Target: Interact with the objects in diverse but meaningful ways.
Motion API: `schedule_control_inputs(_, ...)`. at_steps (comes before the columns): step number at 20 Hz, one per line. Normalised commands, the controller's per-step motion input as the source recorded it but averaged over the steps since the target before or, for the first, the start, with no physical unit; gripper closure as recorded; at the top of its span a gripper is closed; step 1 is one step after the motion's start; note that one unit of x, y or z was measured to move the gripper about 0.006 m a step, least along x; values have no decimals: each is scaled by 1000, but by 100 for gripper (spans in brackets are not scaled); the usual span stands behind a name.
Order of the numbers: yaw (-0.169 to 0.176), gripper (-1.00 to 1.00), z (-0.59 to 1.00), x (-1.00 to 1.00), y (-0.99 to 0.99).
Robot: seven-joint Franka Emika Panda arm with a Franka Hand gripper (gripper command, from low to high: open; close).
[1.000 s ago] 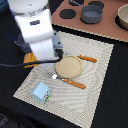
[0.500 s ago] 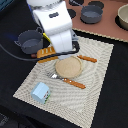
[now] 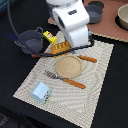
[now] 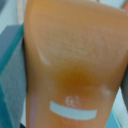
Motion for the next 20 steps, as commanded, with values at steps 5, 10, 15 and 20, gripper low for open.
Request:
schedule_control_inputs(5,0,100,0,535,794)
schedule_control_inputs(10,0,100,-8,463,784)
schedule_control_inputs(15,9,100,-154,193,600)
schedule_control_inputs(20,36,100,-181,12,362)
